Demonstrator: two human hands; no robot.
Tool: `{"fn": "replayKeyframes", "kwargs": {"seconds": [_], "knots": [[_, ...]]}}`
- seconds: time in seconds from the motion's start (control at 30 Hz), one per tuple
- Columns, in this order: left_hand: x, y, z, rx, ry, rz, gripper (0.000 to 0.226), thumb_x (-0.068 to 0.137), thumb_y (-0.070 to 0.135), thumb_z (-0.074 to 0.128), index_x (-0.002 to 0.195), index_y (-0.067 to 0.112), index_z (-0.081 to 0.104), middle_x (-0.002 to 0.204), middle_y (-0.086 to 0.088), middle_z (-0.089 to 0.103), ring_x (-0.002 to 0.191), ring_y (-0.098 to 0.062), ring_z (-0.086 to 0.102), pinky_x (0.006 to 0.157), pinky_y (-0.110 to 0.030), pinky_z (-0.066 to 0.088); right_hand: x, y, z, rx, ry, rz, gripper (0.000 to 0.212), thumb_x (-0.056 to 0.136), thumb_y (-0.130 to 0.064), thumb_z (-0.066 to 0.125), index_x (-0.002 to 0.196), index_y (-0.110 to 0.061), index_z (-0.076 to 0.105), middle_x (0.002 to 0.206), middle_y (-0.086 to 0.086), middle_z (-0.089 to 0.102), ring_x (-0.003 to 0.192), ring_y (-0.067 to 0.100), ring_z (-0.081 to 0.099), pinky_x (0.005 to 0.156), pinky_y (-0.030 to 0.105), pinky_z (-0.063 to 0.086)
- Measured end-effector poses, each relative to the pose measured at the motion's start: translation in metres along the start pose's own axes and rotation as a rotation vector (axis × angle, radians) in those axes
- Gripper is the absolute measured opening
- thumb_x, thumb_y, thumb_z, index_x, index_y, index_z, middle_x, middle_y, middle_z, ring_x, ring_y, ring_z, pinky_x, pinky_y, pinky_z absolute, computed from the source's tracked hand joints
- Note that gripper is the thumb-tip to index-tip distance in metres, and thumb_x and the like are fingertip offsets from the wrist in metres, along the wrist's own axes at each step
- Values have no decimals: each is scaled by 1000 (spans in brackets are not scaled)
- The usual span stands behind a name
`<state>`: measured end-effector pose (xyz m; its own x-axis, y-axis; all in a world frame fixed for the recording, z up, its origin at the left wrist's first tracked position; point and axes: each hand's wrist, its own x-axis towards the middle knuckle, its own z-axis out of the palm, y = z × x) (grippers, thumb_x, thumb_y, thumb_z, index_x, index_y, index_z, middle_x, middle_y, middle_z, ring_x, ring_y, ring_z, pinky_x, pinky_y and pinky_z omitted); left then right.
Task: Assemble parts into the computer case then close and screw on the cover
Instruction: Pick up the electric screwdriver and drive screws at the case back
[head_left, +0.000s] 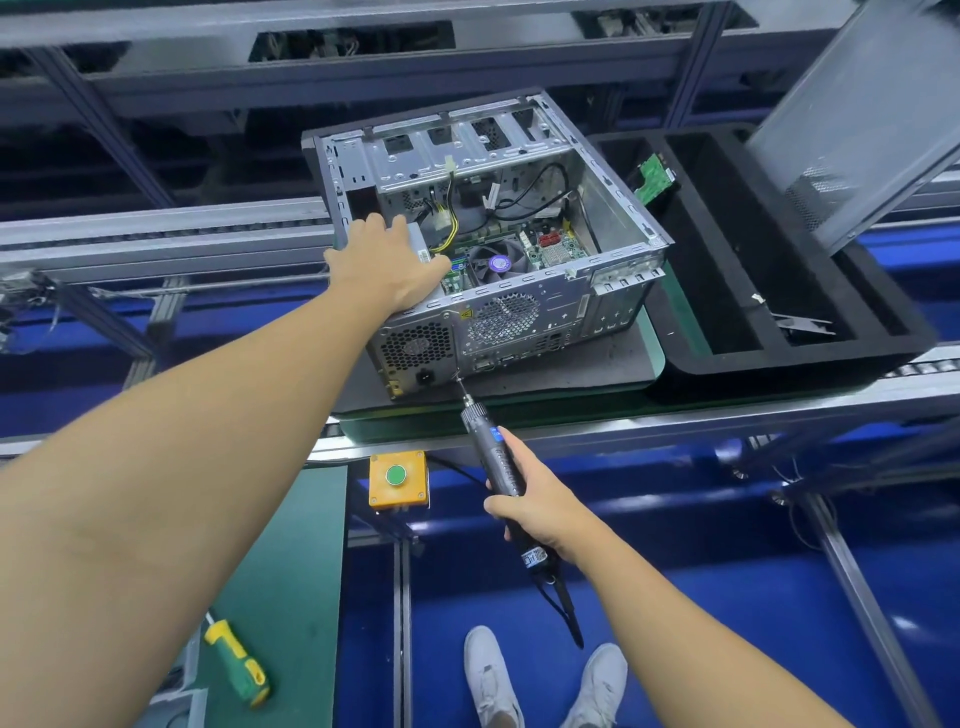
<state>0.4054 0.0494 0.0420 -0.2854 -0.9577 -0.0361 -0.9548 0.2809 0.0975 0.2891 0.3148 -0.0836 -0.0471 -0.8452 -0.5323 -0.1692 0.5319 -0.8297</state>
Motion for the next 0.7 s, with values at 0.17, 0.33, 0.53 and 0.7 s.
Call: {"fn": "replayKeyframes", "kwargs": {"seconds": [0.17, 0.33, 0.53, 0.7], "knots": [[-1, 1, 3, 3, -4, -14, 87, 79, 69, 31, 148, 17, 30, 140, -12, 41, 132, -33, 34, 98, -61, 34, 0, 4, 2, -1, 0, -4, 92, 78, -22, 67, 142, -70, 21, 120, -1, 64, 64, 16, 66, 69, 35, 62], [0, 0, 4, 5, 5, -11, 92, 76, 71, 29, 151, 18, 27, 143, -12, 39, 134, -33, 33, 97, -60, 34, 2, 4, 2, -10, -5, -1, 94, 80, -20, 67, 147, -65, 20, 119, 0, 63, 62, 17, 64, 67, 35, 61], [-1, 1, 4, 7, 9, -15, 92, 76, 70, 29, 152, 19, 25, 144, -12, 38, 136, -32, 31, 98, -60, 34, 2, 3, 1, -16, -7, 12, 94, 82, -17, 66, 150, -62, 20, 121, 2, 62, 63, 19, 64, 65, 34, 60], [-1, 0, 5, 13, 21, -17, 90, 76, 69, 29, 150, 18, 28, 141, -11, 40, 134, -32, 33, 97, -58, 35, 2, 3, 4, -31, 1, 31, 95, 83, -16, 64, 150, -63, 16, 120, 2, 62, 63, 20, 62, 65, 34, 60]]}}
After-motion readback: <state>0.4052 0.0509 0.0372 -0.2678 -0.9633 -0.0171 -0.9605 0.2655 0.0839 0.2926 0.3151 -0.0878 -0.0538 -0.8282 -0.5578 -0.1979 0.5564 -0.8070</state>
